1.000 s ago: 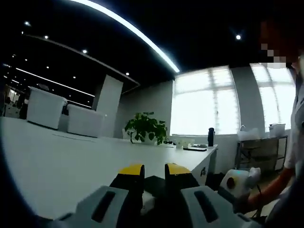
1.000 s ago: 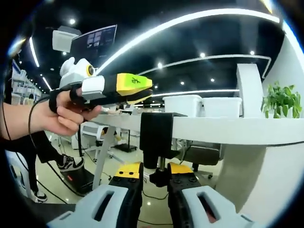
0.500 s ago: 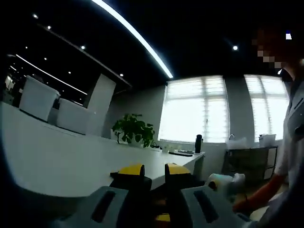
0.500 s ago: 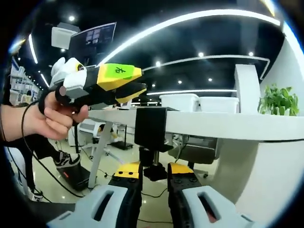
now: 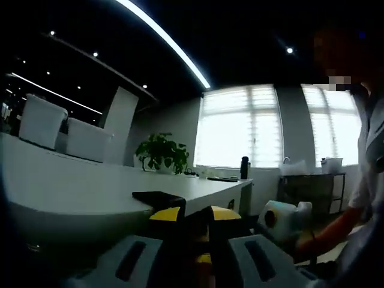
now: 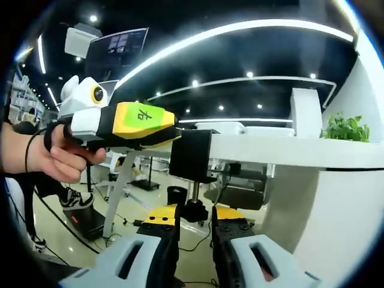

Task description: Clamp the fixed fixture on the desktop, loosen the retaining clip, secure it to the edge of the desk, and tighten the retaining clip.

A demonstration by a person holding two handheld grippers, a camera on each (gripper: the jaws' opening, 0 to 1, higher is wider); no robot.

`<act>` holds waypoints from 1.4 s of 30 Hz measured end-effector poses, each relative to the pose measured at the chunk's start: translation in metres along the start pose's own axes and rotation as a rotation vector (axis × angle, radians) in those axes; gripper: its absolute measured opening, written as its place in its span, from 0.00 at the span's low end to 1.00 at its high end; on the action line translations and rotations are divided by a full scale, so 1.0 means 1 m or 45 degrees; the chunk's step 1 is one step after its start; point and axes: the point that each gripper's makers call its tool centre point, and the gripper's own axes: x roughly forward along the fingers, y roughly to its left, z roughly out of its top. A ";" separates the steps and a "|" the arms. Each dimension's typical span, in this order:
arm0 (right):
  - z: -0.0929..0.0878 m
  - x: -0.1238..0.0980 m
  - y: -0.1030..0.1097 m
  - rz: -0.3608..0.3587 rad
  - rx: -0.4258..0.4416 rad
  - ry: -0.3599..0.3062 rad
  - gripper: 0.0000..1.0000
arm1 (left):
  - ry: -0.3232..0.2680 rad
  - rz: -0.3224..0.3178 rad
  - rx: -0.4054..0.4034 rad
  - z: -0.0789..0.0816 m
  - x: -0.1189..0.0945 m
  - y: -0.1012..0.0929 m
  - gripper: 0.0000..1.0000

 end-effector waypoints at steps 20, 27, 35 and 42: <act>0.006 -0.017 0.011 -0.134 0.073 -0.091 0.21 | 0.006 -0.116 0.055 -0.001 0.012 -0.015 0.18; 0.008 -0.019 0.013 -0.185 0.045 -0.085 0.21 | -0.030 -0.123 0.047 0.002 0.011 -0.010 0.18; 0.002 -0.026 0.010 -0.264 0.062 -0.059 0.22 | -0.023 -0.105 0.052 -0.004 0.016 -0.002 0.18; -0.012 -0.038 0.004 -0.306 0.065 -0.007 0.22 | -0.002 -0.082 -0.005 -0.015 0.024 0.007 0.09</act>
